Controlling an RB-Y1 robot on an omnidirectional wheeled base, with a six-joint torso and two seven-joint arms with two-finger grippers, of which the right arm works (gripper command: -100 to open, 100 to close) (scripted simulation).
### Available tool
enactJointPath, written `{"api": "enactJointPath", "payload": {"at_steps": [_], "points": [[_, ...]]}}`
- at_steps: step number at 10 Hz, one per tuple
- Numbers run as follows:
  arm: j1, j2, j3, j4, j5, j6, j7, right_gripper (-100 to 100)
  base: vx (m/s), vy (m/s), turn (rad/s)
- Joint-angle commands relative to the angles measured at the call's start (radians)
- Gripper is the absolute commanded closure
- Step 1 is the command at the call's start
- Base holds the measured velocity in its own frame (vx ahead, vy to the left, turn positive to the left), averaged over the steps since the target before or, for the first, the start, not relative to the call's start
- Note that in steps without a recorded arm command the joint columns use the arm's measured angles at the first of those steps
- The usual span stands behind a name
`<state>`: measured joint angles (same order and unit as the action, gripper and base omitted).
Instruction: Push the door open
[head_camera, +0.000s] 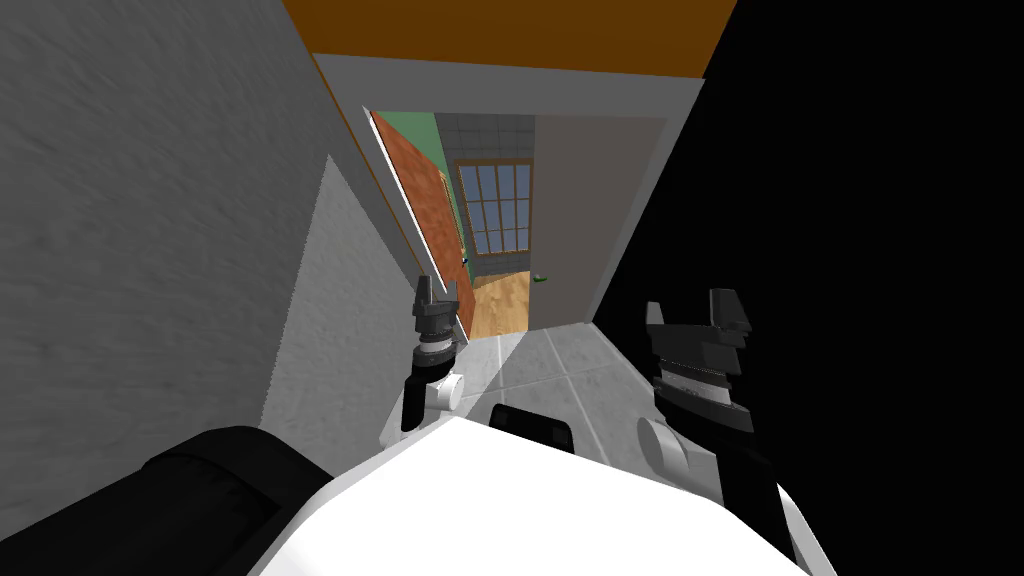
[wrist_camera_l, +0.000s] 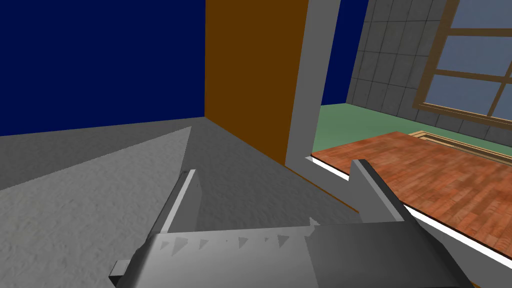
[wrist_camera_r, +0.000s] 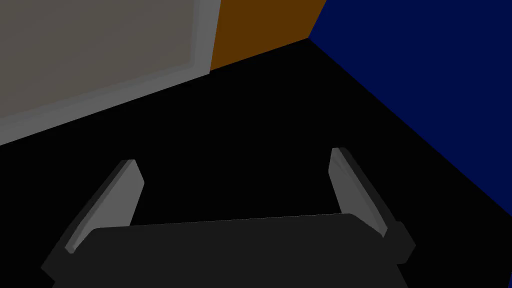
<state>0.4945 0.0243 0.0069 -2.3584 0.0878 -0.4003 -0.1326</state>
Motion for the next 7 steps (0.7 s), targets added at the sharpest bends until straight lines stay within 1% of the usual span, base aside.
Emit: {"api": "enactJointPath", "payload": {"at_steps": [1, 2, 4, 6, 7], "points": [[-0.012, -0.009, 0.002, 0.037, -0.001, -0.008, 0.003, -100, 0.093, -0.007, 0.045], [-0.016, -0.012, 0.002, 0.05, -0.001, -0.011, 0.005, -100, 0.144, -0.003, 0.04], [-0.029, -0.021, 0.004, 0.093, -0.002, -0.021, 0.008, -100, 0.154, -0.006, 0.033], [-0.041, -0.028, 0.006, 0.13, -0.003, -0.029, 0.012, -100, 0.1, -0.011, 0.031], [-0.054, -0.034, 0.008, 0.171, -0.004, -0.038, 0.016, -100, 0.122, 0.016, 0.072]]}}
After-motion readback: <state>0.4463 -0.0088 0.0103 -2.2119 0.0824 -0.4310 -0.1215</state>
